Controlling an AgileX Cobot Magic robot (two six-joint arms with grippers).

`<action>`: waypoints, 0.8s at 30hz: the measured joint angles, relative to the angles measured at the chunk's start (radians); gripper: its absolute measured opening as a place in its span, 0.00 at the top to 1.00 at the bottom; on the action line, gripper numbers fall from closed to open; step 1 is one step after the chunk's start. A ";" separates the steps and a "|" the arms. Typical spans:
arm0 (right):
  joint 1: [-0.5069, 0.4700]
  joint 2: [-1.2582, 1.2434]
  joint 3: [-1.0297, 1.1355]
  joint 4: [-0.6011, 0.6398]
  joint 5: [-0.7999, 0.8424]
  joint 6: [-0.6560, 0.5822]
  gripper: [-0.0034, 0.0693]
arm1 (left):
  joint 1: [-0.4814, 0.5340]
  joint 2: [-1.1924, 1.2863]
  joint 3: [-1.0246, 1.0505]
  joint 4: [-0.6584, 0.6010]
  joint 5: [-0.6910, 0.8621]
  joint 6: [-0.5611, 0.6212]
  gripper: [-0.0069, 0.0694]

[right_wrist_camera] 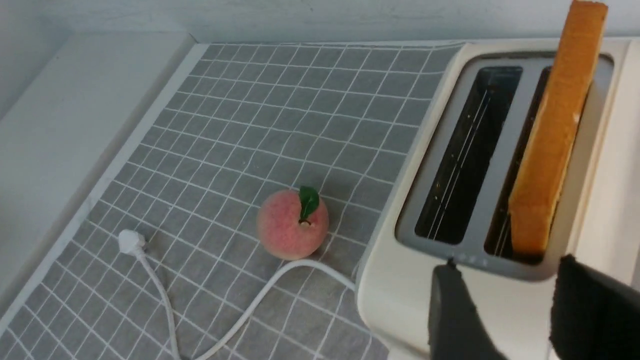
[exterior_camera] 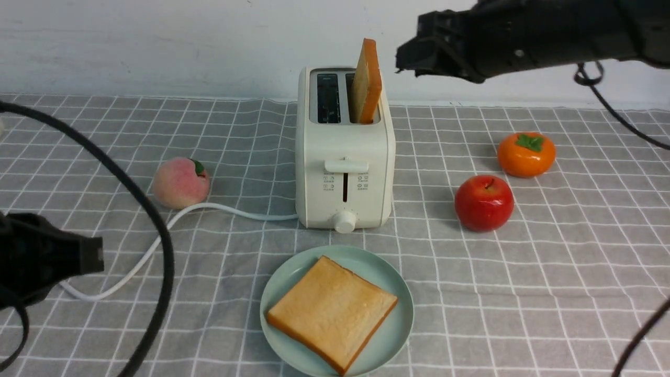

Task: Take toasted bread from bread machine on grey coffee table place on plate.
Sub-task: 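Grasp the toast slice in the toaster and pull it up out of the slot with the right gripper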

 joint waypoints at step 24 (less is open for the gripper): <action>-0.012 0.103 -0.289 -0.110 0.036 -0.055 0.82 | 0.000 -0.186 0.062 -0.011 0.041 -0.004 0.93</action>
